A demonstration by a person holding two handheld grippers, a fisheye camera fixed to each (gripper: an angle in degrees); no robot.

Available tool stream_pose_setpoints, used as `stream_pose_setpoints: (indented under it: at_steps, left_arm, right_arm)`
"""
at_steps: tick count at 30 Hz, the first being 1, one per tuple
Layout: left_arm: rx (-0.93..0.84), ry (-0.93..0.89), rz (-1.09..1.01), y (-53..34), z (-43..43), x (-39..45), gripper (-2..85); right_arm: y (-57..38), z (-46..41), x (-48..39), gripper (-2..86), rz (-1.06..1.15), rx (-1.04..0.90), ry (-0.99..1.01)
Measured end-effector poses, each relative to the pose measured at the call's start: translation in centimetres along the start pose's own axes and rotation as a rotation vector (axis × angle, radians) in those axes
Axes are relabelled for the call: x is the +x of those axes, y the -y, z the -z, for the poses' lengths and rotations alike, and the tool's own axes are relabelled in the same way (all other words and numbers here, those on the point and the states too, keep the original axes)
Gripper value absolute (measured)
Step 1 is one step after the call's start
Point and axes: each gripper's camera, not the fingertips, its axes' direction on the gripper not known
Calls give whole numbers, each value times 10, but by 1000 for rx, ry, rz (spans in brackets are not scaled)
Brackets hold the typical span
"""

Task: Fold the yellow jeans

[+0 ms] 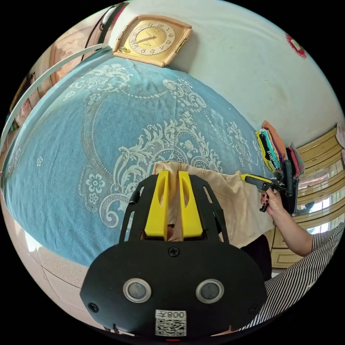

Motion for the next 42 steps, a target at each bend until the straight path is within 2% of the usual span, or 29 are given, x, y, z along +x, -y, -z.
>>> stream_pose_setpoints:
  at_steps: [2, 4, 10, 14, 16, 24, 28, 33, 37, 42]
  left_arm:
    - [32, 102, -31, -8, 13, 11, 23]
    - [59, 117, -82, -15, 21, 22, 17]
    - [-58, -85, -201, -48, -9, 65, 6]
    - [-158, -36, -209, -72, -50, 82, 3]
    - [-241, -3, -186, -76, -71, 82, 3]
    - [-198, -13, -207, -86, -86, 103, 1]
    - [-282, -1, -232, -105, -120, 117, 1]
    - [-292, -4, -228, -107, -151, 131, 1]
    - [-251, 29, -321, -114, -166, 164, 1]
    - [-369, 76, -362, -124, -228, 186, 1]
  right_arm:
    - [-9, 11, 4, 0, -13, 50, 7]
    - [-19, 18, 6, 0, -23, 79, 33]
    - [-78, 19, -16, 0, 7, 36, 160]
    - [-123, -7, -34, 0, 13, -70, 195]
    - [-136, -20, -37, 0, 15, -116, 166]
    - [-156, -19, -32, 1, -2, -78, 159]
    - [-176, -32, -41, 1, 12, -112, 156]
    - [-191, -49, -35, 1, -45, -131, 147]
    - [-205, -39, -40, 1, -27, -83, 118]
    - [-224, -61, -26, 0, -104, -114, 150]
